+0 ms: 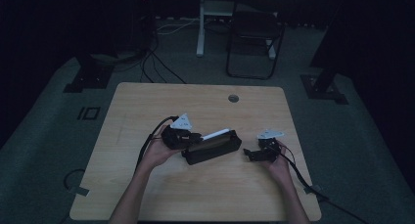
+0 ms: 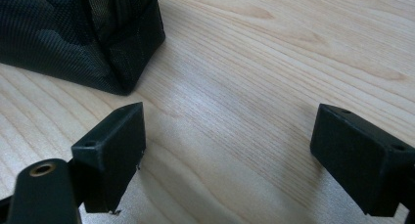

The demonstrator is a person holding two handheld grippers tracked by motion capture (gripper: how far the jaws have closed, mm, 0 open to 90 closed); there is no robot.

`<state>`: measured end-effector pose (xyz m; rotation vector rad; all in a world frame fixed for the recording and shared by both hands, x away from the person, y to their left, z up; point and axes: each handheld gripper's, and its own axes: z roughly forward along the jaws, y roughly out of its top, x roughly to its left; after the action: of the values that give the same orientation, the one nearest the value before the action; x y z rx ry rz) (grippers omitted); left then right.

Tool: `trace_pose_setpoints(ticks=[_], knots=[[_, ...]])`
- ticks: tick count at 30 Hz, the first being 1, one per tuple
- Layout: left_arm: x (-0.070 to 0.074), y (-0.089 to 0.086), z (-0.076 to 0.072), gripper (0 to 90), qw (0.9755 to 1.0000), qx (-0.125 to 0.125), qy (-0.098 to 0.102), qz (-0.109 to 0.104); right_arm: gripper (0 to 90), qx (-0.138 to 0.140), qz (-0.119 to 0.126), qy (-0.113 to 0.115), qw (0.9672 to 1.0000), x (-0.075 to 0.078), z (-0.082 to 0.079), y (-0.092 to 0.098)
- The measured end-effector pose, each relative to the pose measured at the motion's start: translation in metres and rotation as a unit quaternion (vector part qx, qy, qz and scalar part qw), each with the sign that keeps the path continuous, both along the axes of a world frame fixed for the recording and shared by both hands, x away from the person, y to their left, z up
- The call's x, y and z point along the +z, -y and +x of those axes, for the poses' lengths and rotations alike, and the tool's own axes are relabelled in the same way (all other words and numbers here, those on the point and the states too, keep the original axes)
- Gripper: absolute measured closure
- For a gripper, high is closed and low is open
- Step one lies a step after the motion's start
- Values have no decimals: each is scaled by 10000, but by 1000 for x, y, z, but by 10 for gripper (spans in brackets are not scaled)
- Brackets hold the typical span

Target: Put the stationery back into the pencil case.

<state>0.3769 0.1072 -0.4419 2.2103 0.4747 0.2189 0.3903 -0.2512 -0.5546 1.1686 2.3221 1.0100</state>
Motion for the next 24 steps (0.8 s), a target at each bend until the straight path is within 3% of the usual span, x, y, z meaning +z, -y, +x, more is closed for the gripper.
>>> trace_pose_setpoints(ticks=[24], knots=[[-7, 4, 4, 789, 10000, 27, -58, 73, 133, -3, 3, 0, 10000, 0, 0, 0]])
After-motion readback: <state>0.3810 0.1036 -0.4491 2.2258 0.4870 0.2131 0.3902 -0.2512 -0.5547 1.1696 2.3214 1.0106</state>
